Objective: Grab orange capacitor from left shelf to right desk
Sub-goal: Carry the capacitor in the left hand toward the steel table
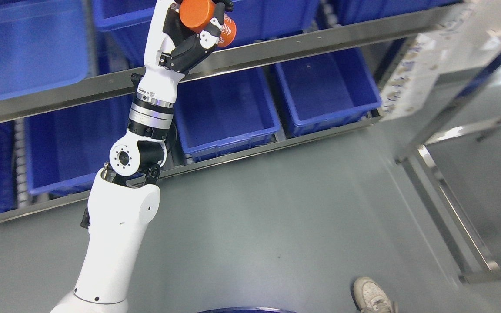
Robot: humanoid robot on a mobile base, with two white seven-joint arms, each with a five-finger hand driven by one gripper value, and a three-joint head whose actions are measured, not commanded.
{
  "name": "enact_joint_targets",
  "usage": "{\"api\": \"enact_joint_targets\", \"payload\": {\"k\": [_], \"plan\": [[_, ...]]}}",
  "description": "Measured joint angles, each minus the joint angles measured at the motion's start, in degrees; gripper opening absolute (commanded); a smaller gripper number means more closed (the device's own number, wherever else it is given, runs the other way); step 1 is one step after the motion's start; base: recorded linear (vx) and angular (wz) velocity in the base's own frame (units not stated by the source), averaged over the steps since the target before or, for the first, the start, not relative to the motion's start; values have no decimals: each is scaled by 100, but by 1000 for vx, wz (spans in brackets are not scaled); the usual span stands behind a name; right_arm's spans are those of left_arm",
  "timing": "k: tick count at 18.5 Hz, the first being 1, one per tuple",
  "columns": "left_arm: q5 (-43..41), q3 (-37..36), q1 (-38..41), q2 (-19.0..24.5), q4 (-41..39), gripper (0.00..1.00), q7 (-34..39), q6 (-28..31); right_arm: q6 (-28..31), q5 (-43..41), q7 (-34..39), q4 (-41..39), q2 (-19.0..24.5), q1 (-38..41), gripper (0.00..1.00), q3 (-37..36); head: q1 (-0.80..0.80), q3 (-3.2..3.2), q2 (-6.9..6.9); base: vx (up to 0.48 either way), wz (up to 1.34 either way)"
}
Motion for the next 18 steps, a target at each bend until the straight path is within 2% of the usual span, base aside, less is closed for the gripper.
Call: {"api": "enact_joint_targets", "payload": {"k": [3,10,15,18], "plan": [[0,-47,8,0,-9,3,11,18,0,0,-8,0,0,2,100,0,0,0,0,-21,-983],[0,-112,40,0,-12,4,54,54,0,0,-13,0,0,4,100,0,0,0,0,71,-509],[0,-203,77,-1,7,4,914,68,0,0,5,0,-1,5,100,0,0,0,0,134,-448],[0,-268,144,-1,16,4,1119,-67,0,0,6,0,0,7,100,0,0,0,0,182,-439]]}}
